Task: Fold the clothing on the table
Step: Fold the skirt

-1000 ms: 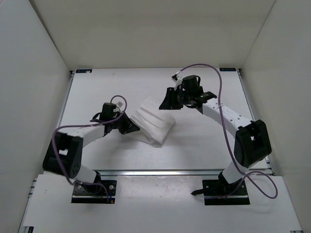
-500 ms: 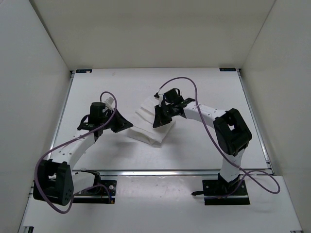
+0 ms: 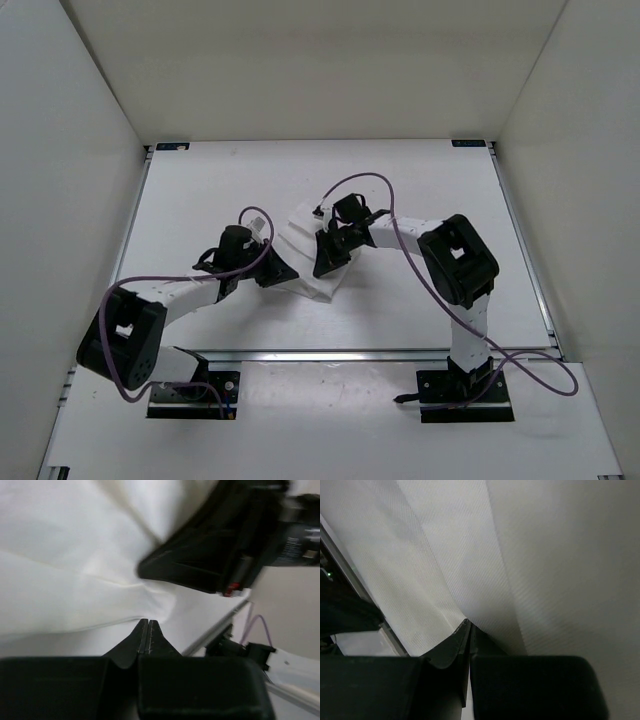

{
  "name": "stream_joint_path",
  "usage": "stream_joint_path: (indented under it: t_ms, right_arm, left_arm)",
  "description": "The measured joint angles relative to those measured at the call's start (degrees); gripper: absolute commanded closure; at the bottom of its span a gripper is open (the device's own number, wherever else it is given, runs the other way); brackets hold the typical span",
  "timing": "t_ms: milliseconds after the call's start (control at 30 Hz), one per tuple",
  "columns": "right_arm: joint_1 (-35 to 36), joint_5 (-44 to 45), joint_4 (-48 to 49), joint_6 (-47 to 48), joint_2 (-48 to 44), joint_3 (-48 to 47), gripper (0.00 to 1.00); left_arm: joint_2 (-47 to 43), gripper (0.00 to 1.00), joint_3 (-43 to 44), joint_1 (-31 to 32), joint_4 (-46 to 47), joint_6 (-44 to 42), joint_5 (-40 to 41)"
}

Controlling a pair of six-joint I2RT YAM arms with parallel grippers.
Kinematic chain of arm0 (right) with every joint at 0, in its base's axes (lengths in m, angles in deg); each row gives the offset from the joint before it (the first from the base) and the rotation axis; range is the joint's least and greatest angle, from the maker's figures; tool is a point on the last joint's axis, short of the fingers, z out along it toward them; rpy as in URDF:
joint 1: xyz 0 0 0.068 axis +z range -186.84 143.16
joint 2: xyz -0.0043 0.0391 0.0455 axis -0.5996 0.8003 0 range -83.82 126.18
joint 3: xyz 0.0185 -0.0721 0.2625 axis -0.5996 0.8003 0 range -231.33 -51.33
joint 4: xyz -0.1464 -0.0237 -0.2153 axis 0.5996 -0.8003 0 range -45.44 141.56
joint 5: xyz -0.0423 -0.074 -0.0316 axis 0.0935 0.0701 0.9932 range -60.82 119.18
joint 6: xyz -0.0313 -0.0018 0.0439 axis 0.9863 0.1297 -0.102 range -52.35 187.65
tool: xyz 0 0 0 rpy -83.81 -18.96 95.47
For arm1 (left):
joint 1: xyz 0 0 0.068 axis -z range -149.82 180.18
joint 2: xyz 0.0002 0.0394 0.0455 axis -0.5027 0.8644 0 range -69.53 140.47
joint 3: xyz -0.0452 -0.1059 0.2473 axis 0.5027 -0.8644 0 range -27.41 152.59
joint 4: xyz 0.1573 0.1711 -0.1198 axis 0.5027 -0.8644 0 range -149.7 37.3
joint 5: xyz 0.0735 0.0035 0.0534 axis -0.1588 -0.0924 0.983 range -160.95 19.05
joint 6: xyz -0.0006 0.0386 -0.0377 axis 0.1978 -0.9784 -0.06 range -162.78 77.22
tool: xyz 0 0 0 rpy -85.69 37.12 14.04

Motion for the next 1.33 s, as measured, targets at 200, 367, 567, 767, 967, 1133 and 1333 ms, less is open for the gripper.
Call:
stream_joint_path:
  t_ms: [200, 367, 567, 767, 967, 1133, 1333]
  right_arm:
    - [-2.1, 0.8, -1.7, 1.2, 0.3, -4.1, 1.0]
    - [-6.3, 1.6, -3.3, 1.7, -2.1, -8.2, 0.96]
    - [-11.5, 3.8, -5.9, 2.6, -9.3, -11.3, 0.44]
    - [-19.1, 7.5, -7.6, 4.3, -17.6, -10.8, 0.01]
    - [-26.5, 12.3, -8.9, 7.1, -23.1, -5.3, 0.01]
    - [-29.6, 13.1, -9.5, 7.5, -25.4, 1.3, 0.01]
    - [-29.6, 14.2, -9.4, 7.3, -26.8, 6.8, 0.0]
  left_arm:
    - [3.1, 1.0, 0.0, 0.0, -7.1, -1.6, 8.6]
    - [5.3, 1.0, 0.0, -1.5, -9.6, -2.5, 11.2]
    - [-0.3, 0.66, 1.7, -2.9, -15.1, -4.6, 11.8]
    - [-14.5, 0.19, 6.8, -8.0, -19.6, -11.5, 11.6]
    - [-14.2, 0.06, 16.9, -8.5, -26.0, -20.3, 12.5]
    - [-13.1, 0.02, 17.2, -8.3, -28.6, -22.9, 13.5]
    - [-13.2, 0.01, 15.0, -8.5, -30.1, -23.9, 14.4]
